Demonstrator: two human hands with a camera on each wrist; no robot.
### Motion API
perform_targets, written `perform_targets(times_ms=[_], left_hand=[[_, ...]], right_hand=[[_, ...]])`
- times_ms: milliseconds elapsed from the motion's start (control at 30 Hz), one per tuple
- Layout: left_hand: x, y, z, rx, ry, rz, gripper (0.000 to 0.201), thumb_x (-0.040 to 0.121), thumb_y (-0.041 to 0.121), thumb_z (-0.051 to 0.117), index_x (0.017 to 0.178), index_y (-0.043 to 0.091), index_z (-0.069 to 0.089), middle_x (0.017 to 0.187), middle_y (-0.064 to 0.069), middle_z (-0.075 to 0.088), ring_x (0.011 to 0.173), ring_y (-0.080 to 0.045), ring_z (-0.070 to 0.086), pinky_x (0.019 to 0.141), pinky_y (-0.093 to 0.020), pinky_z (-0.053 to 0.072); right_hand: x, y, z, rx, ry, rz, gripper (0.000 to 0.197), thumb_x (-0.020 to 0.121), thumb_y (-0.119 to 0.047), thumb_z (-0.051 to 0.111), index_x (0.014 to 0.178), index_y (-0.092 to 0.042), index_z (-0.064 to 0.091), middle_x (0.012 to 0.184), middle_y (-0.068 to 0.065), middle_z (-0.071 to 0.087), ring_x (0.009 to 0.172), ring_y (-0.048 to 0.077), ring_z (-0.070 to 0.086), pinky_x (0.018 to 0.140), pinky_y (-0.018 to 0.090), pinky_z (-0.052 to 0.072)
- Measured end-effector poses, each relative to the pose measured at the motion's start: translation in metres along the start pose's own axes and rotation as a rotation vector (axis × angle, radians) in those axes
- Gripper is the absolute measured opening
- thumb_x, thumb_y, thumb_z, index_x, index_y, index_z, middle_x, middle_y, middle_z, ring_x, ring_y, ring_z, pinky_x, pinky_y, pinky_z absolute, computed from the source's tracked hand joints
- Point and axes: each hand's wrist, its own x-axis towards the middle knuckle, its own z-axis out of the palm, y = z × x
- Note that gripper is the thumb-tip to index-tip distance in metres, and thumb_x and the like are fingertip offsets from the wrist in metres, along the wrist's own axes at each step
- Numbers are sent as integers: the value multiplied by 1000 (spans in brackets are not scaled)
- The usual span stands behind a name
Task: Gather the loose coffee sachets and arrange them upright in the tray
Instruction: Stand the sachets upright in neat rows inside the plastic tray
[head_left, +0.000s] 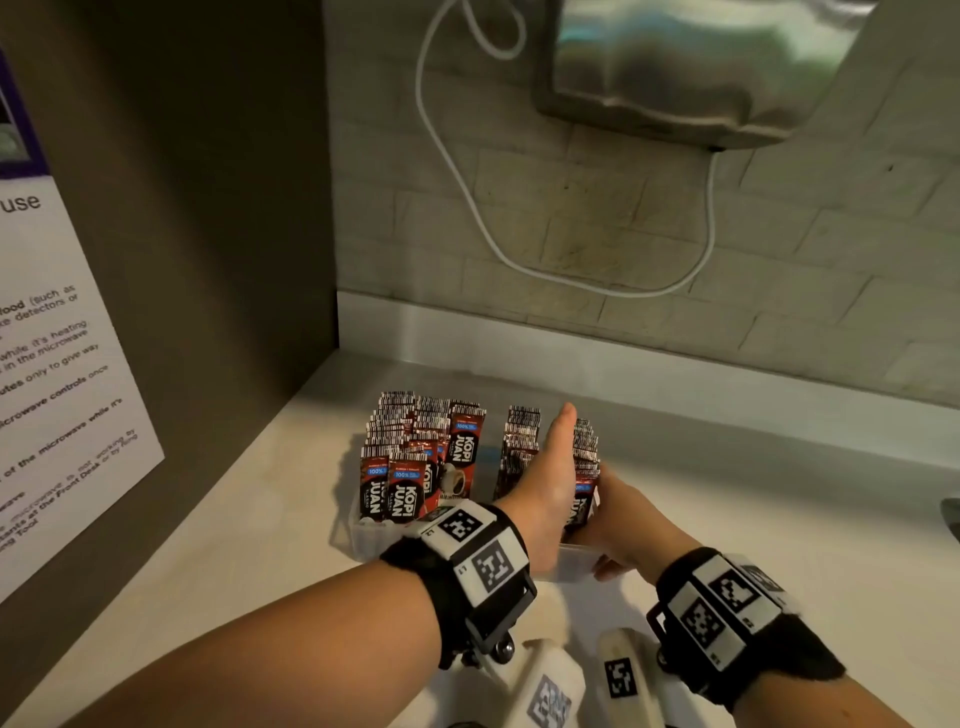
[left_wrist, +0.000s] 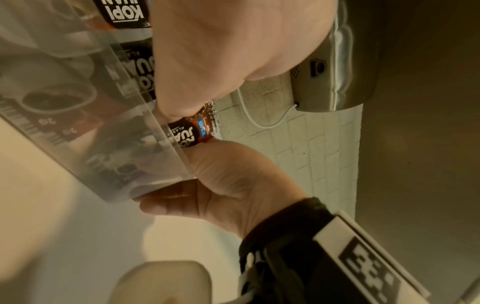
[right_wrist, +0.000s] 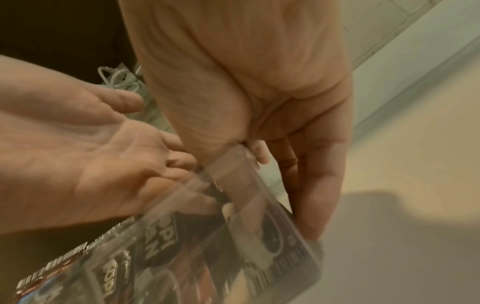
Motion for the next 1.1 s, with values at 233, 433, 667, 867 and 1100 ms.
perform_targets(times_ms=[233, 433, 667, 867, 1100], left_hand=[[7, -2, -6, 84, -43, 41, 101, 58, 87, 50, 141, 28, 46, 139, -6, 53, 126, -23, 50, 110, -41, 35], [-19, 31, -34, 204, -34, 229, 56, 99, 42, 42, 145, 11, 37, 145, -14, 46, 128, -22, 48, 106, -31, 36], [-14, 26, -48, 121, 187, 163, 65, 99, 50, 36, 152, 15, 23, 158, -7, 25, 144, -22, 25, 113, -34, 23], [-9, 20, -42, 11, 127, -35, 69, 99, 58, 28, 151, 12, 27, 154, -10, 33, 134, -26, 43, 85, -31, 38], [0, 16, -39, -20, 104, -1, 76, 92, 70, 26, 154, 28, 12, 161, -4, 14, 145, -28, 24, 115, -51, 26]], right_hand=[[-5, 3, -13, 141, -72, 76, 86, 73, -10, 77, 143, -26, 30, 97, 9, 67, 68, 20, 65, 54, 29, 56], [-17, -5, -35, 313, 428, -125, 50, 71, -13, 77, 116, -11, 59, 90, 7, 65, 80, 26, 63, 73, 44, 56], [-35, -41, 3, 23, 129, -232, 12, 79, -7, 58, 72, -4, 68, 67, 13, 70, 63, 27, 68, 53, 32, 53], [-23, -52, 15, -56, -43, -123, 24, 88, -5, 50, 65, -11, 51, 57, 1, 54, 32, 8, 49, 31, 15, 31], [-16, -58, 15, -193, -70, -63, 12, 93, -5, 47, 82, -6, 53, 66, 3, 55, 33, 6, 50, 30, 15, 32]])
